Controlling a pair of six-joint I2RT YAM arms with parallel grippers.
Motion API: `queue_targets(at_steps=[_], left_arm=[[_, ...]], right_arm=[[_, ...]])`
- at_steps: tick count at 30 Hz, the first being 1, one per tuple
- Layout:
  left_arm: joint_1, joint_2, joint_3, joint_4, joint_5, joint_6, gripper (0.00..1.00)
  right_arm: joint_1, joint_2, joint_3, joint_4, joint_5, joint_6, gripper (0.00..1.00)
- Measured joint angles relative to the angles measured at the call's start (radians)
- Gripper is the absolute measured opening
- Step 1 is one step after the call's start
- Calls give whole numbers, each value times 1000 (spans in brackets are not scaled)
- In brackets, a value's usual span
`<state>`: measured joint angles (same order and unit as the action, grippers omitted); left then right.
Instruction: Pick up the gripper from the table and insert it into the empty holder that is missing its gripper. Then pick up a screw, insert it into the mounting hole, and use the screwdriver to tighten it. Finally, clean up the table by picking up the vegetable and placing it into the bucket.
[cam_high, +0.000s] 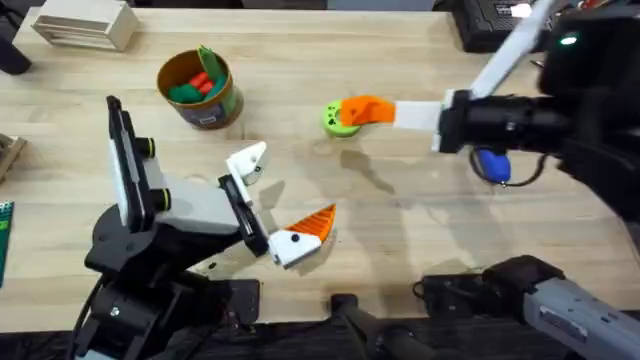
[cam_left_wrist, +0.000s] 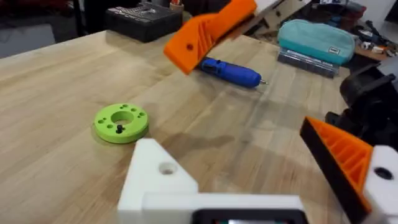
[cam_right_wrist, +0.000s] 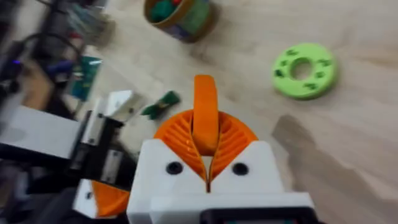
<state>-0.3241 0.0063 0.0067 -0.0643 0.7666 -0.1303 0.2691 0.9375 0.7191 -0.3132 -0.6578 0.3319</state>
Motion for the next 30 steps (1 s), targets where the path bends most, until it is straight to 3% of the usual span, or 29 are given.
queue_targets(at_steps=[1, 2, 5, 6, 9, 10, 12, 18, 30], left_arm=[[0, 0, 0, 0, 0, 0, 988], [0, 0, 0, 0, 0, 0, 987], [0, 0, 0, 0, 0, 0, 987], [0, 0, 0, 0, 0, 0, 987], [0, 0, 0, 0, 0, 0, 987], [0, 0, 0, 0, 0, 0, 987], [0, 0, 0, 0, 0, 0, 987], [0, 0, 0, 0, 0, 0, 987], [1, 0, 0, 0, -7, 3, 987]], right_arm=[[1, 26, -8, 25, -43, 31, 16], [20, 105, -11, 103, -158, 93, 16], [63, 200, -11, 162, -259, 151, 16], [115, 318, -11, 247, -352, 216, 16], [153, 429, -11, 370, -450, 299, 16], [180, 518, -11, 491, -543, 396, 16], [195, 562, -11, 541, -592, 458, 16], [226, 611, -11, 585, -652, 566, 15], [229, 615, -11, 712, -617, 704, 15]])
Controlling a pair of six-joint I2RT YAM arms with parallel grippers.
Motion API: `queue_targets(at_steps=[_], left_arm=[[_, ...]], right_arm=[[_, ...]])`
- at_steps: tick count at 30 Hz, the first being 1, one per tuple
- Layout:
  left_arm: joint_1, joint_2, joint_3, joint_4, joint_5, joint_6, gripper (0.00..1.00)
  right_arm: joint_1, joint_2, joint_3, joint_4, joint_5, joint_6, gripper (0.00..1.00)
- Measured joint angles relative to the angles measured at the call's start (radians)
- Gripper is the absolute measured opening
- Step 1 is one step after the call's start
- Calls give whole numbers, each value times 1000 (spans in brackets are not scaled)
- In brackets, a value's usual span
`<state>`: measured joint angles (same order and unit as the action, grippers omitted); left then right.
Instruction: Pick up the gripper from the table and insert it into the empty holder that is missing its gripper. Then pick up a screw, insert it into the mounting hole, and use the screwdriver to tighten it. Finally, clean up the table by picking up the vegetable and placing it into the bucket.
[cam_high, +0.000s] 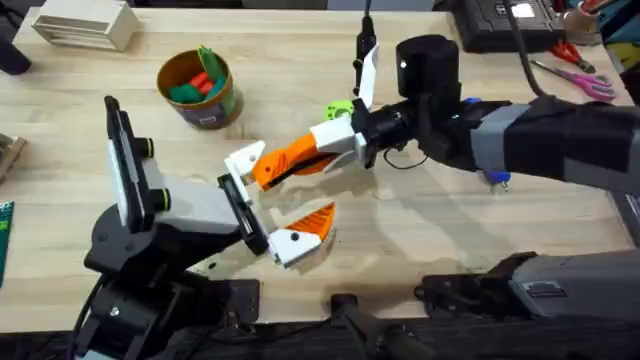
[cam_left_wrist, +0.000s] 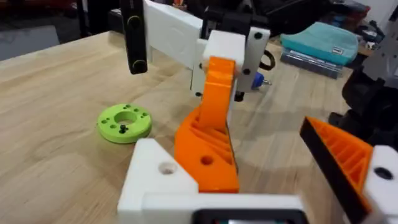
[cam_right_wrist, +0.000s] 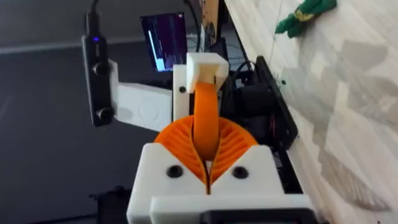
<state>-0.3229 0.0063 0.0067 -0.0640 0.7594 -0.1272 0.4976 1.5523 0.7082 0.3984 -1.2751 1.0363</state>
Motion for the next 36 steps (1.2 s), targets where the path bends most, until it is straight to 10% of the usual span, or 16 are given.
queue_targets(at_steps=[36], left_arm=[[23, 0, 1, 0, -127, -32, 987]], right_arm=[[78, 254, 207, 111, 36, 53, 11]])
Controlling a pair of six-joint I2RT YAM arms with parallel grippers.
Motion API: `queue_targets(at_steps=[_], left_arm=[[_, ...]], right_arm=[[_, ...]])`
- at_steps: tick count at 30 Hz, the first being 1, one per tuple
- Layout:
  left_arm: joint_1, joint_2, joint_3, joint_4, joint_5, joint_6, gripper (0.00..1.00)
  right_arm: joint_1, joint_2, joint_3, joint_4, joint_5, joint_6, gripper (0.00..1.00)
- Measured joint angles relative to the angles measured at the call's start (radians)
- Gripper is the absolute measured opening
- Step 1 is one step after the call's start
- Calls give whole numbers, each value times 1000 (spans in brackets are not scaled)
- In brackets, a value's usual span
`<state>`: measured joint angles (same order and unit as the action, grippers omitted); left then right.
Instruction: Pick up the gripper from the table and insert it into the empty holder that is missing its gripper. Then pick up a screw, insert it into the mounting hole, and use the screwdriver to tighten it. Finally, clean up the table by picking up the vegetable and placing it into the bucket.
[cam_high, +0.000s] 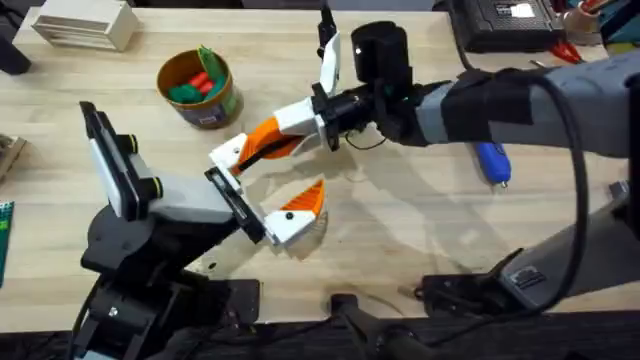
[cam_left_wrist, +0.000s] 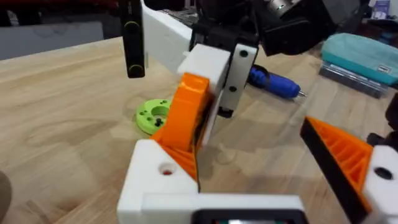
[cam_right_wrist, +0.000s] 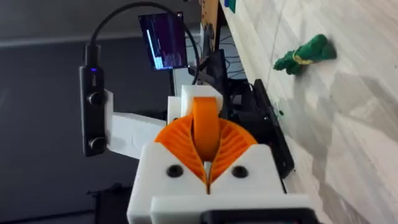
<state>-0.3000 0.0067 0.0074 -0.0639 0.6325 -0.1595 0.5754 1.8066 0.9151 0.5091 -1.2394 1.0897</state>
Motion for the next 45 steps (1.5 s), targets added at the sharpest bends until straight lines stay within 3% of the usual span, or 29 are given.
queue_targets(at_steps=[15, 21, 23, 27, 28, 37, 41, 45], left_arm=[[2, 0, 1, 0, -9, -5, 988], [0, 0, 1, 0, 6, -1, 987], [-2, 0, 2, 0, 5, 3, 987], [-2, 0, 2, 0, 7, 18, 987], [-7, -1, 2, 0, 38, 24, 987], [-26, -1, 2, -4, 114, 25, 988], [-26, -2, 2, -4, 125, 25, 987], [-26, -1, 2, -5, 130, 25, 987]], right_arm=[[2, 11, 10, 0, -8, 1, 23], [7, 13, 10, -2, -6, -1, 185], [11, 18, 10, -7, -7, -6, 282], [10, 38, 10, 24, -20, -14, 559], [9, 46, 10, 66, -35, -17, 692], [-23, 45, 10, 79, -38, -17, 865], [-116, 45, 13, 85, 22, -70, 874], [-227, 46, 55, 84, -27, -76, 876]])
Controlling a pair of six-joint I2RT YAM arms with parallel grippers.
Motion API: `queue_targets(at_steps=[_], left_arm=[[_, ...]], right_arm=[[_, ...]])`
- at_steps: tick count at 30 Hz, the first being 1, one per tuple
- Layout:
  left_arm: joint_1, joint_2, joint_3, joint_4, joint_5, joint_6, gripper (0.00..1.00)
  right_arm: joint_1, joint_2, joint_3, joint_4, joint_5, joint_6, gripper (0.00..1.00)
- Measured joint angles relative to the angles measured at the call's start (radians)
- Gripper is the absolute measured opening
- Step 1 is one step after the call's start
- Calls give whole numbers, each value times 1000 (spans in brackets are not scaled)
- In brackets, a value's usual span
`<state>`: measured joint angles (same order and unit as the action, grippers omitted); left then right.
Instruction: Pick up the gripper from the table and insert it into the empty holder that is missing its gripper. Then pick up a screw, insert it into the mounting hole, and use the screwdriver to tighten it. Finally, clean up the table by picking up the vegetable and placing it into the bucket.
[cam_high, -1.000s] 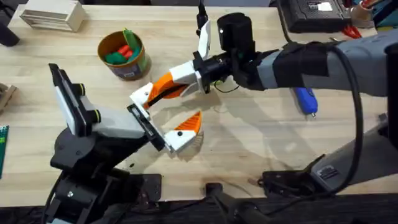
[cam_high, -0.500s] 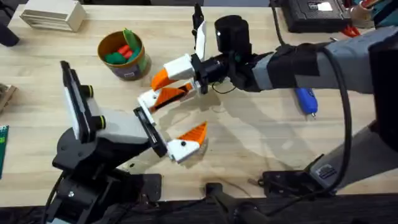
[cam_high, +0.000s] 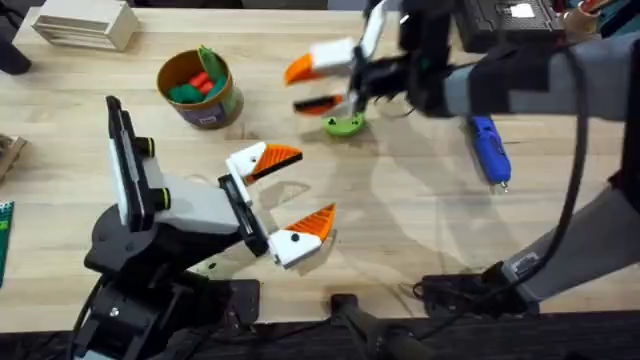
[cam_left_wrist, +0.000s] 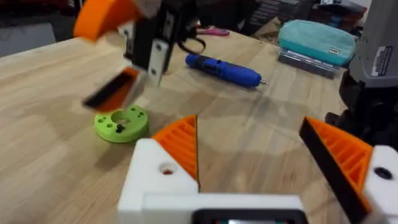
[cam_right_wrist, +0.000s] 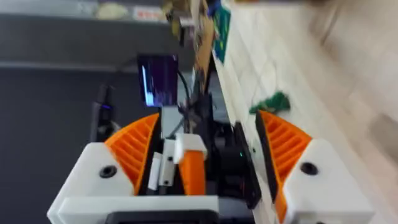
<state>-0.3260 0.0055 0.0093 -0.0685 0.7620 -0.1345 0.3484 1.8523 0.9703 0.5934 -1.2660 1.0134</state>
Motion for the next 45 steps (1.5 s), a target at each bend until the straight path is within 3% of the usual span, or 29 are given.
queue_targets(at_steps=[7, 14, 17, 22, 24, 25, 27, 28, 32, 35, 38, 39, 44, 45], left_arm=[[0, 0, 0, 0, 2, 0, 987], [0, 0, 0, 0, 2, 0, 987], [0, 0, 0, 0, 2, 0, 987], [0, 0, 0, 0, 2, 0, 987], [0, 0, 0, 0, 2, 0, 987], [0, 0, 0, 0, 2, 0, 987], [0, 0, 0, 0, 2, 0, 987], [0, 0, 0, 0, 2, 0, 987], [0, 0, 0, 0, 2, 0, 987], [0, 0, 0, 0, 2, 0, 987], [0, 0, 0, 0, 2, 0, 987], [0, 0, 0, 0, 2, 0, 987], [0, 0, 0, 0, 2, 0, 987], [0, 0, 0, 0, 2, 0, 987]], right_arm=[[-165, 0, 62, 10, -90, -5, 877], [-227, -2, 62, 11, 63, -109, 877], [-238, -24, 67, -99, 165, -187, 877], [-231, -89, 126, -468, 336, -390, 880], [-213, -125, 156, -612, 409, -493, 880], [-161, -191, 200, -797, 546, -651, 880], [-103, -234, 221, -888, 669, -739, 880], [-1, -265, 236, -977, 868, -844, 882], [106, -234, 237, -1022, 1072, -968, 845], [150, -190, 237, -1021, 1166, -1029, 799], [188, -133, 237, -1022, 1236, -1071, 627], [205, -120, 237, -1025, 1253, -1080, 619], [229, -117, 237, -1022, 1266, -1090, 541], [234, -101, 237, -1022, 1268, -1093, 488]])
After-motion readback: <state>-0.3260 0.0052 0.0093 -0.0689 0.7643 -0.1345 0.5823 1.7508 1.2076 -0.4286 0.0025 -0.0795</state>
